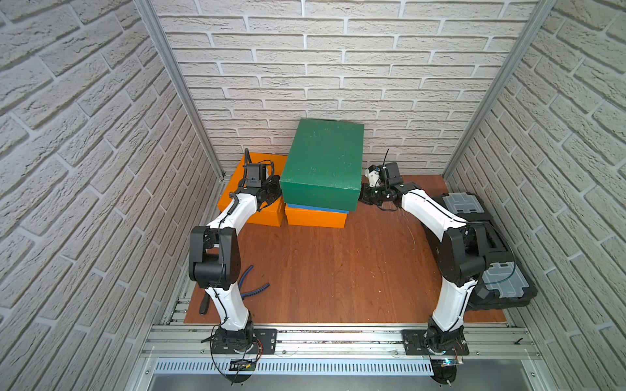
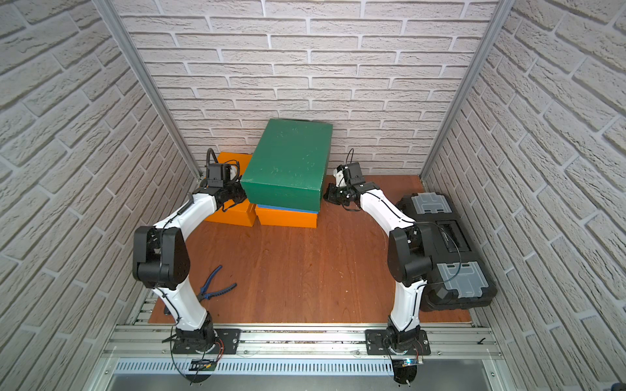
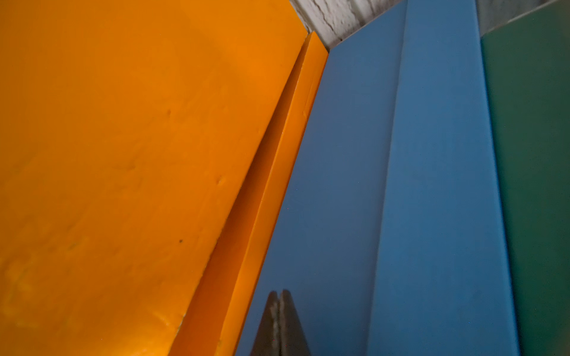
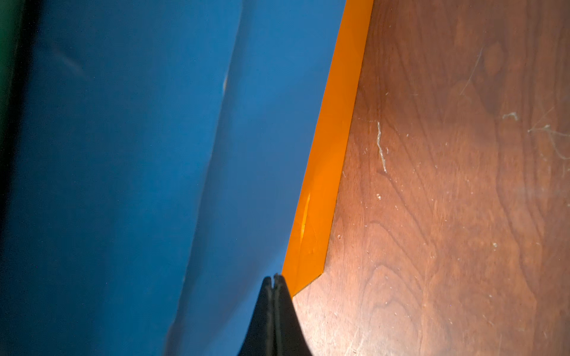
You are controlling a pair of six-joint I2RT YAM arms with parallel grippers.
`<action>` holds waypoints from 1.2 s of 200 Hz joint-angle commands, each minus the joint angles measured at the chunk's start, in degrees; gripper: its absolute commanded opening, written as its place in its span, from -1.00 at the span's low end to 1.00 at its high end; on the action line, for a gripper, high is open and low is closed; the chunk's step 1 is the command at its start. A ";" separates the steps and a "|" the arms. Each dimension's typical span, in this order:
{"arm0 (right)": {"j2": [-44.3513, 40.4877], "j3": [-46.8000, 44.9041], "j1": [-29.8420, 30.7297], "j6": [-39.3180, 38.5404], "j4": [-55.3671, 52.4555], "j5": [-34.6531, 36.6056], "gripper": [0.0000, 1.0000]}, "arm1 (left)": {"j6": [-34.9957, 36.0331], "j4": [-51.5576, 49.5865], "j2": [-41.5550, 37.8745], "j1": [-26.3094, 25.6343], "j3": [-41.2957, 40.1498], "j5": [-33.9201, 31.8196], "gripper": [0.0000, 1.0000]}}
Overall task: Stack the shoeboxes
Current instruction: Adjust the shoebox, then adjust the shoeboxes at the center of the board.
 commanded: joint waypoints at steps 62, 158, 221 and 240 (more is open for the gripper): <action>0.55 -2.29 0.10 0.63 3.30 -0.88 -0.90 | 3.56 -5.77 -7.53 1.68 -4.15 -4.19 -1.00; 0.40 -7.50 -0.51 2.97 8.82 -2.35 -0.91 | 2.00 -2.39 -2.11 -0.02 -6.79 -2.79 -1.00; 3.03 -9.07 -0.43 6.09 13.04 -5.42 -0.91 | 1.87 -2.57 1.90 -2.43 -5.97 -3.73 -1.00; 3.06 -10.33 -0.24 6.85 14.58 -6.05 -0.91 | 1.70 -2.58 2.30 -3.33 -6.27 -3.76 -1.00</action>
